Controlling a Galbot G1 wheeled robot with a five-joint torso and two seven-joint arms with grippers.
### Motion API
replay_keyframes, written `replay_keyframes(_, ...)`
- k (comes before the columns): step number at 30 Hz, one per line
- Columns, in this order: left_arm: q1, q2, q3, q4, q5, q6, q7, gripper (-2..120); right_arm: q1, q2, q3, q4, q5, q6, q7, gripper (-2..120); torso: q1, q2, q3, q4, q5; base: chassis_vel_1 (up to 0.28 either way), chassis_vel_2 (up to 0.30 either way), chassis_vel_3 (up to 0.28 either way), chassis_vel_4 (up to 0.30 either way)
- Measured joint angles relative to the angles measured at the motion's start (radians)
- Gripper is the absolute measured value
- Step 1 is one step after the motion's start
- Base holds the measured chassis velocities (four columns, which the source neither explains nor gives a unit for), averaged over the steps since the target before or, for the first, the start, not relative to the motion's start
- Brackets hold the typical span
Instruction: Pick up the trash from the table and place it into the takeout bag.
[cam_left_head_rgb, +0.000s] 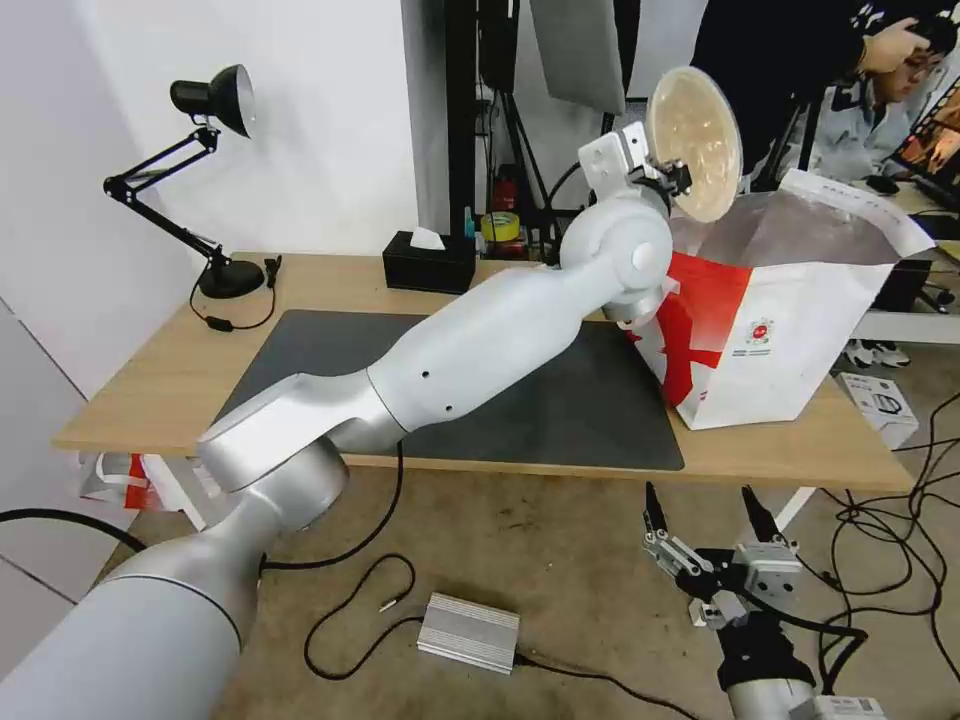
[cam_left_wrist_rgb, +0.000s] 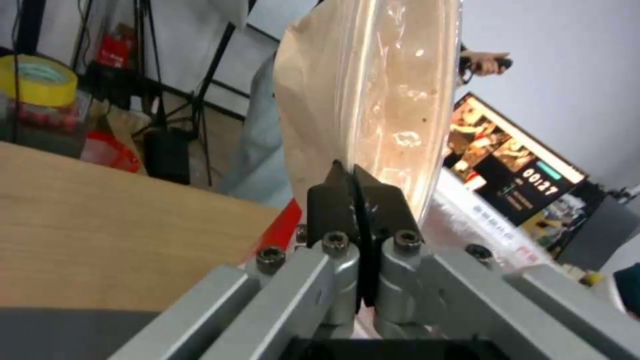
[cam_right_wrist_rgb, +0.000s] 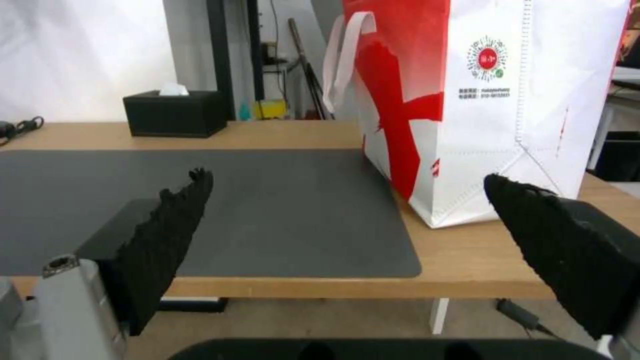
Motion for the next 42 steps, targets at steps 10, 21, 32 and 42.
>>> replay_keyframes(10,0.014,0.001,0.027,0.025,0.002,0.0,0.03,0,0.0,0.0,0.0,0.0,0.0,0.0,0.0,100,0.0,0.0,0.0,0.0,0.0,0.0,0.0,0.0,0.0)
replay_keyframes(21,0.018,0.001,0.06,0.054,-0.001,0.003,0.065,0,0.0,0.0,0.0,0.0,0.0,0.0,0.0,100,0.0,0.0,0.0,0.0,0.0,0.0,0.0,0.0,0.0)
replay_keyframes(32,0.027,0.002,0.075,0.063,0.003,0.003,0.084,0,0.0,0.0,0.0,0.0,0.0,0.0,0.0,100,0.0,0.0,0.0,0.0,-0.0001,0.0,0.0,0.0,0.0)
replay_keyframes(42,0.033,0.008,0.109,0.029,0.073,0.004,0.096,0,0.0,0.0,0.0,0.0,0.0,0.0,0.0,100,0.0,0.0,0.0,0.0,0.0,0.0,0.0,0.0,0.0)
